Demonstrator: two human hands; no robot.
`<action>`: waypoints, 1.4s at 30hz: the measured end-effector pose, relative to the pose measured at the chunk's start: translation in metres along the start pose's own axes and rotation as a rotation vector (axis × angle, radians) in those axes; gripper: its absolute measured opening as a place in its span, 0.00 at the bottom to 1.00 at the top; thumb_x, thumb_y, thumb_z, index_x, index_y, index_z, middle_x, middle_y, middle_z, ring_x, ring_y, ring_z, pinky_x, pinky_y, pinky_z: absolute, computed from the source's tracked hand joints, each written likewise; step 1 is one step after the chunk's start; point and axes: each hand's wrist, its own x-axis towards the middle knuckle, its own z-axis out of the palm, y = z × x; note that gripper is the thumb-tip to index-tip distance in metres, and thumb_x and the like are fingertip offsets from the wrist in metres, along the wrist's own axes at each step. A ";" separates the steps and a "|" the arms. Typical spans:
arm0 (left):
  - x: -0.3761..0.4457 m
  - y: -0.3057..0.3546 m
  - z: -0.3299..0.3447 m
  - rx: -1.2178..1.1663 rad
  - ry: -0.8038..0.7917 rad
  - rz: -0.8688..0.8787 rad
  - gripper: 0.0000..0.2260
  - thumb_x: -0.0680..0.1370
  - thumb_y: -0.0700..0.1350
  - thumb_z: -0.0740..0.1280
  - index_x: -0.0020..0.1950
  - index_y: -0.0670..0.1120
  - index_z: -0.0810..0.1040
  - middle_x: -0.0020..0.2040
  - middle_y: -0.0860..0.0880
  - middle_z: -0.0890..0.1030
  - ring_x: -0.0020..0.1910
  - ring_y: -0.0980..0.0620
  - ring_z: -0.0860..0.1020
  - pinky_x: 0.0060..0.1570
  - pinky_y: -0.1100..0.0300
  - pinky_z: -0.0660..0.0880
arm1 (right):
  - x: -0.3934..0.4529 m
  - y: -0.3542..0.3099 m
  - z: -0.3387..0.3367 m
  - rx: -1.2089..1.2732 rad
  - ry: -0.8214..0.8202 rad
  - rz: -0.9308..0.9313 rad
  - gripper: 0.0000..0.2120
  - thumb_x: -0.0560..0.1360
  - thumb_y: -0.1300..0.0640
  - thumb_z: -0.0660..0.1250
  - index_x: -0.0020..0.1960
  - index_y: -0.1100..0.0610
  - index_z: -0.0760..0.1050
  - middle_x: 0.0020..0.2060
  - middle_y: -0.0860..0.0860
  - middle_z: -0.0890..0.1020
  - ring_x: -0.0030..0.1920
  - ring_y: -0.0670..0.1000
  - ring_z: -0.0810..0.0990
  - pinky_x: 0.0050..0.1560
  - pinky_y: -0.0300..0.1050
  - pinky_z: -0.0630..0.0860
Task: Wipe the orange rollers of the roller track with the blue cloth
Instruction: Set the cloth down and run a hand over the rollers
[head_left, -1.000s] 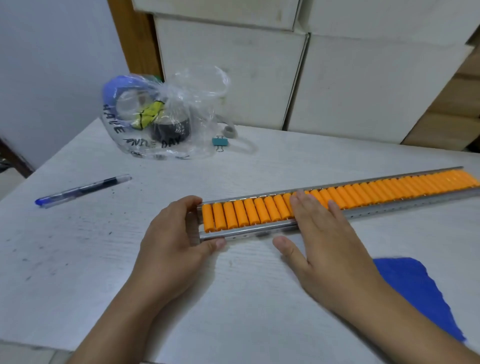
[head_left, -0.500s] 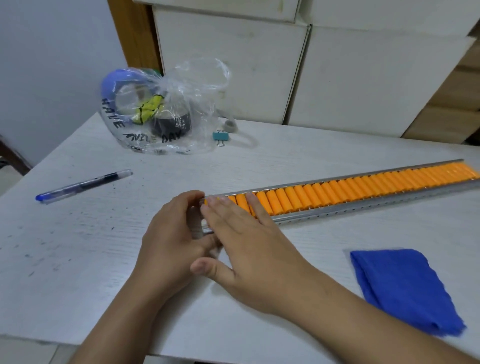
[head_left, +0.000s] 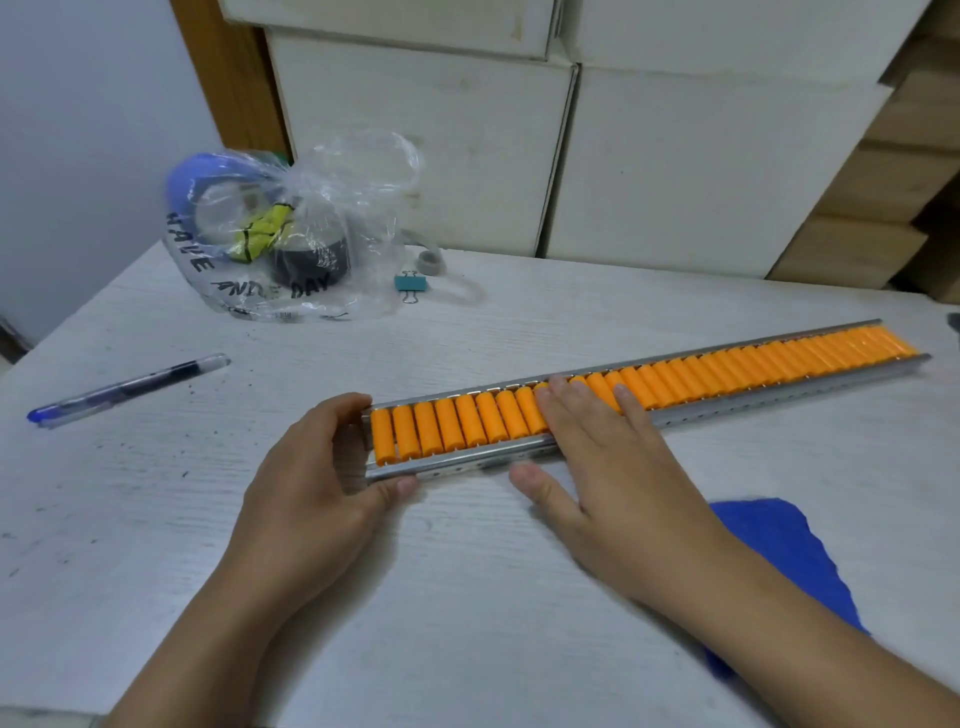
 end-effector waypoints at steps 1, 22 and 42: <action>-0.001 0.001 0.000 0.021 -0.010 0.008 0.32 0.64 0.52 0.76 0.65 0.59 0.68 0.55 0.65 0.74 0.59 0.56 0.73 0.57 0.55 0.69 | -0.002 0.001 -0.001 0.023 -0.002 -0.003 0.40 0.72 0.30 0.33 0.78 0.51 0.42 0.77 0.46 0.45 0.75 0.42 0.38 0.73 0.46 0.32; 0.053 0.104 0.050 0.416 -0.333 0.228 0.29 0.62 0.58 0.76 0.61 0.56 0.74 0.53 0.55 0.78 0.52 0.53 0.75 0.53 0.53 0.73 | -0.001 0.060 -0.003 0.091 0.067 -0.165 0.28 0.80 0.44 0.45 0.77 0.52 0.53 0.77 0.47 0.55 0.76 0.44 0.48 0.75 0.47 0.38; 0.058 0.096 0.050 0.365 -0.372 0.184 0.30 0.60 0.60 0.76 0.60 0.60 0.72 0.51 0.60 0.77 0.50 0.57 0.74 0.51 0.54 0.75 | -0.010 0.103 -0.026 0.084 0.163 0.150 0.30 0.78 0.39 0.43 0.77 0.50 0.49 0.77 0.46 0.50 0.75 0.42 0.42 0.73 0.46 0.33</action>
